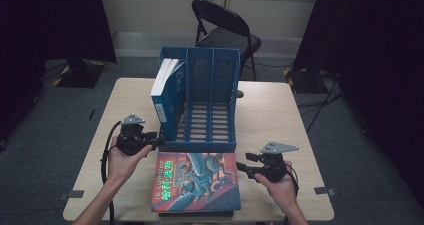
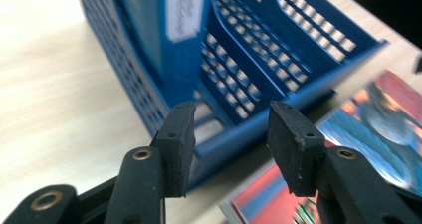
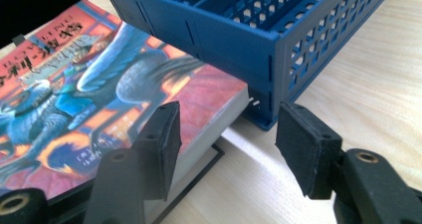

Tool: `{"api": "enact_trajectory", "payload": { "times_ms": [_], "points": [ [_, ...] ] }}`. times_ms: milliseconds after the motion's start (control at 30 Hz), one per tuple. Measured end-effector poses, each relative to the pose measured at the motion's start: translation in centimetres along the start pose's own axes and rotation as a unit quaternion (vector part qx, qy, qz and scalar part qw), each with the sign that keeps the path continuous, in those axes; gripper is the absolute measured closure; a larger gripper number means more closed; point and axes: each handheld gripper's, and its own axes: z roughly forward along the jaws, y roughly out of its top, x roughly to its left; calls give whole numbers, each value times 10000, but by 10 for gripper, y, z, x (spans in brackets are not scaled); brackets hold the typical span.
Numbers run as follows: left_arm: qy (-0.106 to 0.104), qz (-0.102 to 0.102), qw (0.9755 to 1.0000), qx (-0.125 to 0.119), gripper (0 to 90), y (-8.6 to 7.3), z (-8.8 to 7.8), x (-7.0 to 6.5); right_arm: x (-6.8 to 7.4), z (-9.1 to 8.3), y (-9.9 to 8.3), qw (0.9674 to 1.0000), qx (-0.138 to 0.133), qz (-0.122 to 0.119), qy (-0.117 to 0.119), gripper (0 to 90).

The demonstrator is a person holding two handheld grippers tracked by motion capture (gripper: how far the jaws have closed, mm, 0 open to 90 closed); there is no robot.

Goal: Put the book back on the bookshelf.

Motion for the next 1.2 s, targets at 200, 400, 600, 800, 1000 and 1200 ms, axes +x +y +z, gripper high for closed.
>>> {"api": "enact_trajectory", "payload": {
  "times_ms": [200,400,600,800,1000,1200],
  "points": [
    [-67,12,9999,121,531,-17,0,-2,2,4,2,10000,45,-36,47,442],
    [-67,272,9987,418,548,-34,1,-15,6,12,1,9997,184,-91,113,448],
    [37,217,9988,430,525,-46,-1,-23,11,20,1,9990,295,-114,318,477],
    [-71,243,9994,226,533,-62,-7,-27,12,21,0,9989,294,-105,347,478],
    [-81,-7,9998,206,542,-63,-5,-26,16,20,1,9990,320,-172,255,509],
    [-134,-208,9996,100,546,-66,-5,-24,19,16,-2,9990,305,-147,279,533]
  ]
}}
